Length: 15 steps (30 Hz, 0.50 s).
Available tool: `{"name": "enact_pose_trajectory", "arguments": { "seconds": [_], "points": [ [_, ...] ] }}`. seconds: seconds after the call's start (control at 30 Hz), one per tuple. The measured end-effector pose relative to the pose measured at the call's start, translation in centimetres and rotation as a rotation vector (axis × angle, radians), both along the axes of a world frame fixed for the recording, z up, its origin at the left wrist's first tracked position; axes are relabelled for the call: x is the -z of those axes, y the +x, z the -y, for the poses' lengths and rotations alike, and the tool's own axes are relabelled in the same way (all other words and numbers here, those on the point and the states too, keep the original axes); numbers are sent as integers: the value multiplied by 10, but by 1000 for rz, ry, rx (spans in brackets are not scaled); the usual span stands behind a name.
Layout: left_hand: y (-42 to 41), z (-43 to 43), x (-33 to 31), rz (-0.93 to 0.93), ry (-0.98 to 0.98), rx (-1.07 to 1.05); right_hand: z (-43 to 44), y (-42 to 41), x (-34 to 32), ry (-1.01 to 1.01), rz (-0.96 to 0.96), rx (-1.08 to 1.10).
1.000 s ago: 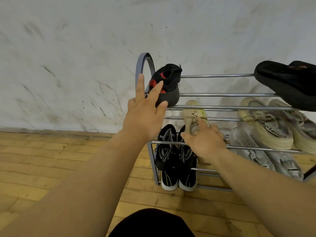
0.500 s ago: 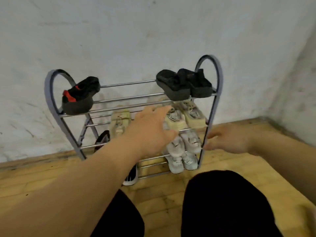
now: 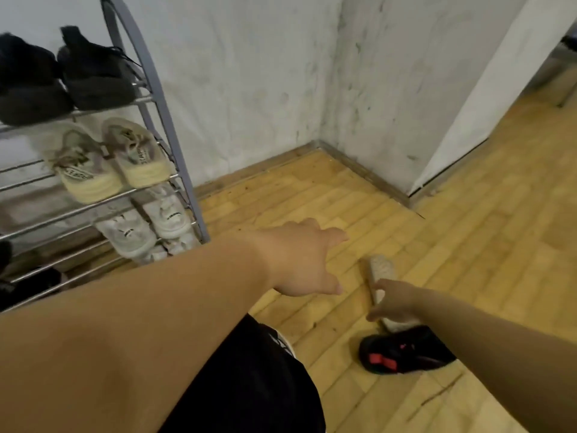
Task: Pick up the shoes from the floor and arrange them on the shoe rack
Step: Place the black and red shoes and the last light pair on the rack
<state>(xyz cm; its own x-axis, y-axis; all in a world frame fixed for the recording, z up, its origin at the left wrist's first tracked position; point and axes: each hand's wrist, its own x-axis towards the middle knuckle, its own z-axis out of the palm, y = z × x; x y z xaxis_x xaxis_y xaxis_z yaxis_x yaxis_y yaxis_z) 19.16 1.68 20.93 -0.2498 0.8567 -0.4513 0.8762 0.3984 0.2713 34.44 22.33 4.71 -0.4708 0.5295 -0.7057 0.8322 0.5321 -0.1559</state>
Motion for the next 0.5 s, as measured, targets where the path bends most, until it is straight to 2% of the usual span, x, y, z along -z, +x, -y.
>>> {"name": "enact_pose_trajectory", "arguments": {
  "seconds": [0.1,0.2,0.33,0.5],
  "points": [
    [6,-21,10,28,-61,15,-6,39,48,18,99,-77],
    [5,-33,19,10,-105,13,-8,67,94,50,110,-93],
    [1,-44,34,-61,-182,36,0,83,134,65,23,12],
    [-4,-52,41,-64,-220,18,8,85,159,92,-83,149]
  ]
}}
